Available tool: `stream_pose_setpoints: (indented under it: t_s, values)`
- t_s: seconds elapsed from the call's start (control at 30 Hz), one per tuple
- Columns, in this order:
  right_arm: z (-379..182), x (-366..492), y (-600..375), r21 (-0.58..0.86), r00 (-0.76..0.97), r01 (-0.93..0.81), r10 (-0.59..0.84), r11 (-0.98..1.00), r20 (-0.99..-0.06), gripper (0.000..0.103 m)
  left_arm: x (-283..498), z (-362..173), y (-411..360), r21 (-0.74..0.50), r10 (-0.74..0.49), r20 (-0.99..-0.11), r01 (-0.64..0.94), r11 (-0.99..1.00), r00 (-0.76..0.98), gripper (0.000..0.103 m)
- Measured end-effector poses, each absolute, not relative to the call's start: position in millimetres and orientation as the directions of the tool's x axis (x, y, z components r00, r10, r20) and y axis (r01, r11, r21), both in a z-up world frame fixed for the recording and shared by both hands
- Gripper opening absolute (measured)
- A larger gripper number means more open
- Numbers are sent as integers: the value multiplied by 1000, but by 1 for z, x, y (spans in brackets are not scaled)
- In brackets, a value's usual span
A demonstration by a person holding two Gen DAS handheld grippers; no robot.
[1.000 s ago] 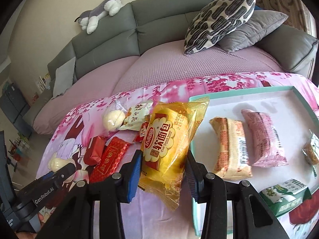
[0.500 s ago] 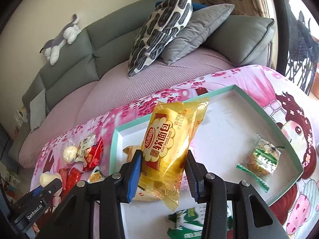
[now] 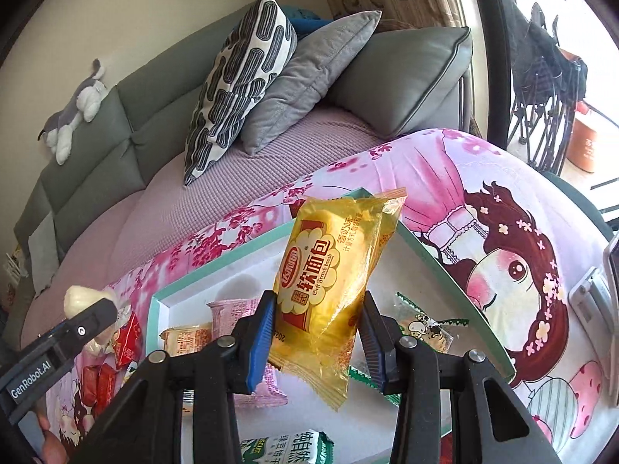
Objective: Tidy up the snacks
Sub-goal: 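Lift and carry the cream bun and yellow bread bag over the tray with both grippers, then lower and open both grippers to set the bun and yellow bag in the tray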
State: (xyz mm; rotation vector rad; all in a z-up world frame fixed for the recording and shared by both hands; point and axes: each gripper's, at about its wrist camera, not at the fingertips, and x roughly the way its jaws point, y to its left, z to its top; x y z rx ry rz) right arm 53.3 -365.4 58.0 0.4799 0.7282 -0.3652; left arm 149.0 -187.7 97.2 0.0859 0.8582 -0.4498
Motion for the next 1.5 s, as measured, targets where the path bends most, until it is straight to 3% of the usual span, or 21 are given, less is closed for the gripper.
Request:
stream_pose_setpoints:
  t_s: [0.5,1.5]
  values:
    - [29,64,-393,275,633,515,-144,812,-761,44,179,64,-277,-111,-359,-823,496,861,440,44]
    - [14,77,-398,274,612,502,-114,820,-782,45,193,26,-290,-78,-269,-880,439,895,392,44]
